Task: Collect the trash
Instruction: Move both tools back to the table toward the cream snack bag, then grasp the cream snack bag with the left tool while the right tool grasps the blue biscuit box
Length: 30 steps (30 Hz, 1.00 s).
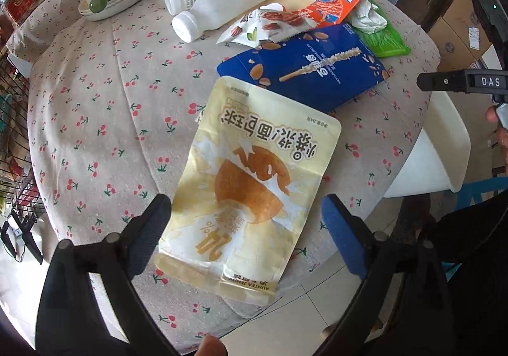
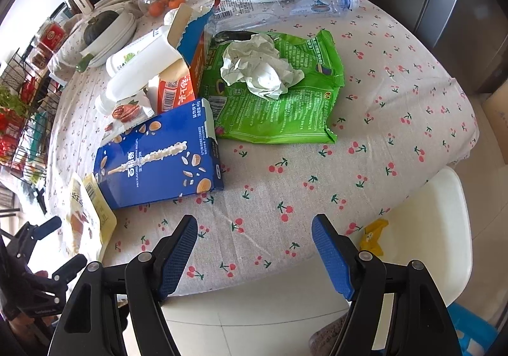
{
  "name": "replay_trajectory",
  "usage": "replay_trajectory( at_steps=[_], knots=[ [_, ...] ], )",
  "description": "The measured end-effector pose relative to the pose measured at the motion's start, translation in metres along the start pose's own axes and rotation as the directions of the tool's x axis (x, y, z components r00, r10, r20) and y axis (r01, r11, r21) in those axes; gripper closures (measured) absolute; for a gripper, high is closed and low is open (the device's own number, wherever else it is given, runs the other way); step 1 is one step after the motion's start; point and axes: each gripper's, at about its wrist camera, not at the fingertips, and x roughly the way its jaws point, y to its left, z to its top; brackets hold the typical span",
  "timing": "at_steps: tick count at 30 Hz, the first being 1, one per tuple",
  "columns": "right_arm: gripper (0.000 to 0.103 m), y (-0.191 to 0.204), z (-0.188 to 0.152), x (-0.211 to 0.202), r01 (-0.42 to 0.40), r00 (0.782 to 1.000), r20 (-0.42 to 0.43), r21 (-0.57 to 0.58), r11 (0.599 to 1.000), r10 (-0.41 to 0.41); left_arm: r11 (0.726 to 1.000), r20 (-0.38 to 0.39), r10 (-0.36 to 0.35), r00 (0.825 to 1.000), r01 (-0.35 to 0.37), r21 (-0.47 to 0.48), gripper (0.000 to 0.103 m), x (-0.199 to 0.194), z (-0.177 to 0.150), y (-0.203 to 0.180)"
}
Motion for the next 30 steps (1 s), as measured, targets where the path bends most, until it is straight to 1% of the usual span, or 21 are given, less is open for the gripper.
replay_trajectory(
  at_steps=[3, 5, 6, 8, 10, 11, 12, 13, 14, 15, 17, 20, 22, 23, 24, 25, 26, 27, 28, 29, 30],
  knots=[
    [0.027, 0.000, -0.002, 0.002, -0.002, 1.000, -0.008, 0.001, 1.000, 0.002, 0.998, -0.053, 0.055, 0.997, -0.054, 0.016, 0.008, 0.018, -0.003, 0.000],
    [0.027, 0.001, -0.003, 0.002, 0.002, 1.000, -0.010, -0.003, 1.000, -0.002, 0.998, -0.077, 0.071, 0.995, -0.071, 0.004, 0.007, 0.028, -0.005, 0.004],
    [0.027, 0.001, -0.003, 0.002, 0.003, 1.000, -0.010, -0.005, 1.000, -0.003, 0.998, -0.067, 0.058, 0.996, -0.059, -0.010, 0.007, 0.028, -0.005, 0.007],
    [0.027, 0.001, -0.003, 0.003, 0.002, 1.000, -0.010, -0.004, 1.000, -0.003, 0.998, -0.051, 0.053, 0.997, -0.054, -0.019, 0.014, 0.026, -0.005, 0.008],
    [0.027, 0.002, -0.002, 0.003, 0.003, 1.000, -0.009, -0.004, 1.000, -0.003, 0.999, -0.035, 0.015, 0.999, -0.017, -0.039, 0.037, 0.022, -0.006, 0.010],
    [0.027, 0.003, -0.001, 0.003, 0.003, 1.000, -0.009, -0.005, 1.000, -0.003, 0.999, -0.025, 0.015, 1.000, -0.016, -0.049, 0.044, 0.019, -0.007, 0.011],
    [0.027, 0.004, 0.000, 0.004, 0.003, 1.000, -0.009, -0.006, 1.000, -0.003, 0.998, -0.019, 0.002, 1.000, -0.003, -0.059, 0.057, 0.017, -0.007, 0.012],
    [0.027, 0.005, 0.001, 0.005, 0.002, 1.000, -0.009, -0.007, 1.000, -0.002, 0.997, -0.017, -0.017, 1.000, 0.015, -0.076, 0.074, 0.016, -0.007, 0.014],
    [0.027, 0.007, 0.002, 0.005, 0.001, 1.000, -0.008, -0.009, 1.000, -0.002, 0.995, -0.015, -0.027, 1.000, 0.026, -0.093, 0.081, 0.016, -0.006, 0.015],
    [0.027, 0.009, 0.004, 0.006, 0.001, 1.000, -0.005, -0.011, 1.000, -0.001, 0.995, -0.015, -0.020, 1.000, 0.018, -0.103, 0.095, 0.015, -0.007, 0.017],
    [0.027, 0.013, 0.007, 0.008, 0.001, 1.000, 0.001, -0.017, 1.000, -0.001, 0.994, -0.004, 0.008, 1.000, -0.009, -0.107, 0.096, 0.011, -0.008, 0.019],
    [0.027, 0.023, 0.012, 0.009, 0.004, 1.000, 0.027, -0.055, 0.998, -0.002, 0.990, 0.042, 0.002, 0.999, 0.004, -0.139, 0.096, -0.004, -0.009, 0.027],
    [0.027, 0.037, 0.015, 0.010, 0.002, 0.999, 0.036, -0.120, 0.993, 0.003, 0.983, 0.086, -0.007, 0.996, 0.022, -0.180, 0.096, -0.017, -0.009, 0.036],
    [0.027, 0.045, 0.017, 0.012, -0.015, 0.999, 0.028, -0.168, 0.986, 0.020, 0.979, 0.106, -0.013, 0.994, 0.035, -0.203, 0.096, -0.023, -0.010, 0.041],
    [0.023, 0.055, 0.019, 0.014, -0.042, 0.999, 0.015, -0.230, 0.972, 0.047, 0.973, 0.122, -0.021, 0.992, 0.048, -0.225, 0.096, -0.028, -0.011, 0.045],
    [0.018, 0.065, 0.020, 0.015, -0.067, 0.997, 0.004, -0.304, 0.950, 0.072, 0.968, 0.136, -0.027, 0.990, 0.060, -0.245, 0.096, -0.033, -0.012, 0.049],
    [0.016, 0.076, 0.021, 0.016, -0.074, 0.997, 0.005, -0.382, 0.921, 0.083, 0.962, 0.146, -0.033, 0.989, 0.071, -0.264, 0.096, -0.036, -0.012, 0.051],
    [0.015, 0.087, 0.021, 0.015, -0.051, 0.997, 0.024, -0.464, 0.885, 0.070, 0.956, 0.154, -0.040, 0.987, 0.083, -0.281, 0.096, -0.039, -0.012, 0.054],
    [0.015, 0.098, 0.019, 0.015, -0.018, 0.998, 0.048, -0.547, 0.837, 0.052, 0.950, 0.161, -0.051, 0.986, 0.098, -0.296, 0.096, -0.041, -0.011, 0.056],
    [0.015, 0.108, 0.018, 0.016, 0.004, 0.997, 0.062, -0.614, 0.789, 0.043, 0.945, 0.168, -0.062, 0.984, 0.112, -0.307, 0.096, -0.041, -0.011, 0.058],
    [0.015, 0.114, 0.018, 0.018, 0.019, 0.997, 0.066, -0.660, 0.751, 0.033, 0.942, 0.171, -0.068, 0.983, 0.120, -0.314, 0.096, -0.042, -0.011, 0.060]
  ],
)
